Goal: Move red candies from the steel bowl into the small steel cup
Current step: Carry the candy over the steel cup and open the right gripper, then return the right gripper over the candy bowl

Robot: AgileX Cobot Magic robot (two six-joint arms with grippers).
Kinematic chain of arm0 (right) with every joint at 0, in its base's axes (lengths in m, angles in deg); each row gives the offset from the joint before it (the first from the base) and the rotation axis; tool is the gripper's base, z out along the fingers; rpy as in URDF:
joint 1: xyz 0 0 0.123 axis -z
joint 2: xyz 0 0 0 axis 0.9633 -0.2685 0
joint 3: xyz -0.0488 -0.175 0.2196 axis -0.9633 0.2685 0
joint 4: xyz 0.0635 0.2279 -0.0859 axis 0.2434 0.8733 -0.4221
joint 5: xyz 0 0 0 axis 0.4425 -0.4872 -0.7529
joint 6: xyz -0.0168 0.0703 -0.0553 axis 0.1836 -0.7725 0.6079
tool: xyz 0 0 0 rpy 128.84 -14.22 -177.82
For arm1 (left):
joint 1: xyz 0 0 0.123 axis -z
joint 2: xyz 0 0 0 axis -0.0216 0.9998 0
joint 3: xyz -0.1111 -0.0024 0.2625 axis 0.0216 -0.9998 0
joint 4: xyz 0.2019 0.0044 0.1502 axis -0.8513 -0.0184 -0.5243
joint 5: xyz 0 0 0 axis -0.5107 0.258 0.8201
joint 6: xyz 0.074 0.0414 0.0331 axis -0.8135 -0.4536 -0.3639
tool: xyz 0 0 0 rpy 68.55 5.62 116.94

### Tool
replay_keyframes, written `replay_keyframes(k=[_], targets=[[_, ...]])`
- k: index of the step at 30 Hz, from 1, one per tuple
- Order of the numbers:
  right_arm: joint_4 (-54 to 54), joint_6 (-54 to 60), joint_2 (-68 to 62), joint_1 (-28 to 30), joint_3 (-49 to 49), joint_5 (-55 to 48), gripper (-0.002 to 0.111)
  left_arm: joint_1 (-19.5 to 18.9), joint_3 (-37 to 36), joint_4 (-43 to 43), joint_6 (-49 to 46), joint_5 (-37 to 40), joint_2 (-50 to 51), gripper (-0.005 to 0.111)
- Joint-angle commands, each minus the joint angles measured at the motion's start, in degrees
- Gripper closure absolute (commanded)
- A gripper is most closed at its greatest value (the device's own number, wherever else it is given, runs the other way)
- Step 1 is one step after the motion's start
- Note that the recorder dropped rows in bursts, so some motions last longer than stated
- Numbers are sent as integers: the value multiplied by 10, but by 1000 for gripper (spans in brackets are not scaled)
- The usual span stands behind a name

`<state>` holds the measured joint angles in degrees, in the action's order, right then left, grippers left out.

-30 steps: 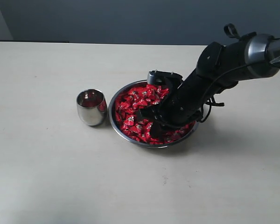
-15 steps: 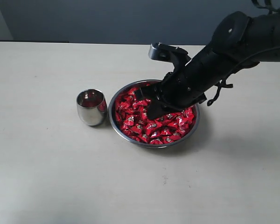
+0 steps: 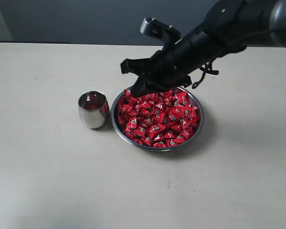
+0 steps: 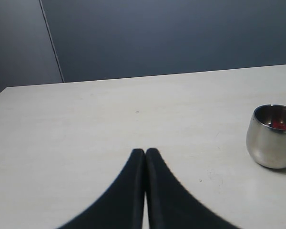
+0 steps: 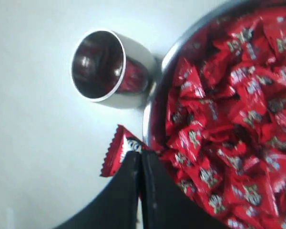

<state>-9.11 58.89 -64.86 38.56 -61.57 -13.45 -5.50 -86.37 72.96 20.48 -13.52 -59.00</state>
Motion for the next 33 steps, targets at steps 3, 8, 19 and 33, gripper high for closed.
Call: replay_keyframes(k=[3,8,19,33], targets=[[-26,-12,-84,-28,-125,-30,109,-1,5,-1,1,-1,-3,106],[-56,-29,-131,-48,-194,-54,109,-1,5,-1,1,-1,-3,106],[-142,-59,-199,-85,-295,-64,109,-1,5,-1,1,-1,-3,106],[-198,-81,-221,-90,-335,-94,108,-1,5,-1,1,-1,-3,106]])
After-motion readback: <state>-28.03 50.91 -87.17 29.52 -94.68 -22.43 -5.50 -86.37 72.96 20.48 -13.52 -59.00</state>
